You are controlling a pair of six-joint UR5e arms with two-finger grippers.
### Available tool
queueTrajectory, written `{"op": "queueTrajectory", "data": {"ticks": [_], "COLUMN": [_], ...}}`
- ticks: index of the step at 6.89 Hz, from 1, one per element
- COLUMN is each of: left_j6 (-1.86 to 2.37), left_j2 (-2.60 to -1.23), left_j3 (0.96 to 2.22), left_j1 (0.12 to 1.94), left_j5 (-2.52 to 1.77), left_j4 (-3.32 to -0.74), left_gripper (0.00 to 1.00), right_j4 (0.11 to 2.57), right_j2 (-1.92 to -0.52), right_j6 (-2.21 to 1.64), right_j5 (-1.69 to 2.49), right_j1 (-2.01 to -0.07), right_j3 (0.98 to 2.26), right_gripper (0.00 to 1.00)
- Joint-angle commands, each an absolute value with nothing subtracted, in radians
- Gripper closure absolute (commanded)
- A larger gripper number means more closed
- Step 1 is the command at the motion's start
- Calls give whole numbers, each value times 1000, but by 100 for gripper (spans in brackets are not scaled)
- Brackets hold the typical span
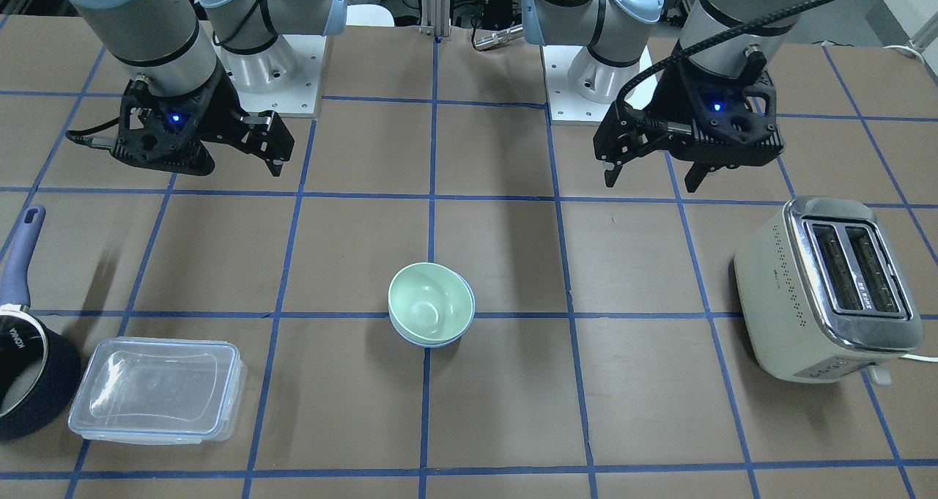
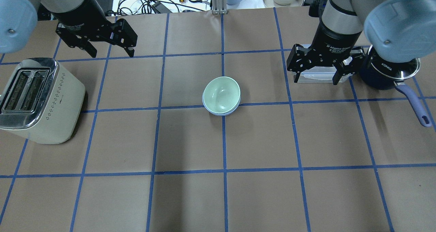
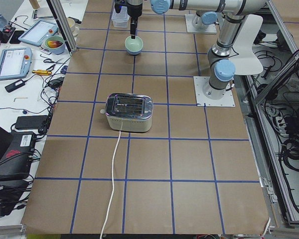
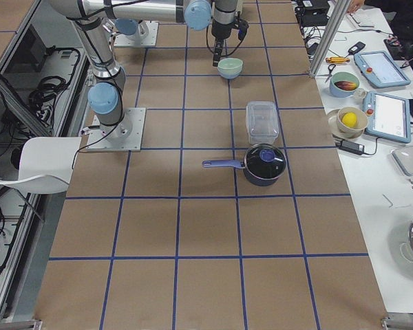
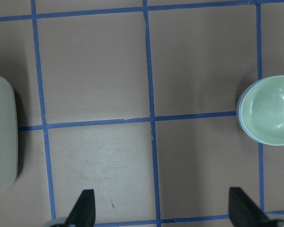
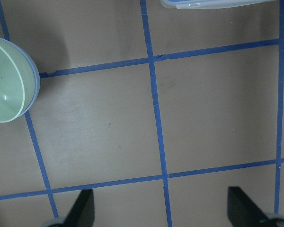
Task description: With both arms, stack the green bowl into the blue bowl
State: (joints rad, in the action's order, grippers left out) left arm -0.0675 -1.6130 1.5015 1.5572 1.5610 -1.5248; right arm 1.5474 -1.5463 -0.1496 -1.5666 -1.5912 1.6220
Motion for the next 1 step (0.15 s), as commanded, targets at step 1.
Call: {"op": "queueTrajectory", "data": {"ticks": [1], "left_j6": [-67], "left_j2": [-1612], "left_j3": [1500], "left_j1": [1559], "left_j5": [1562], "left_j4": [-1525], "left_gripper": [0], "right_j4": [1555], "right_j2": [-1543], "right_j6": [-150], "right_j5": [-1566], "right_j1": [-1591], "right_j3": [1623], "right_gripper": [0]}}
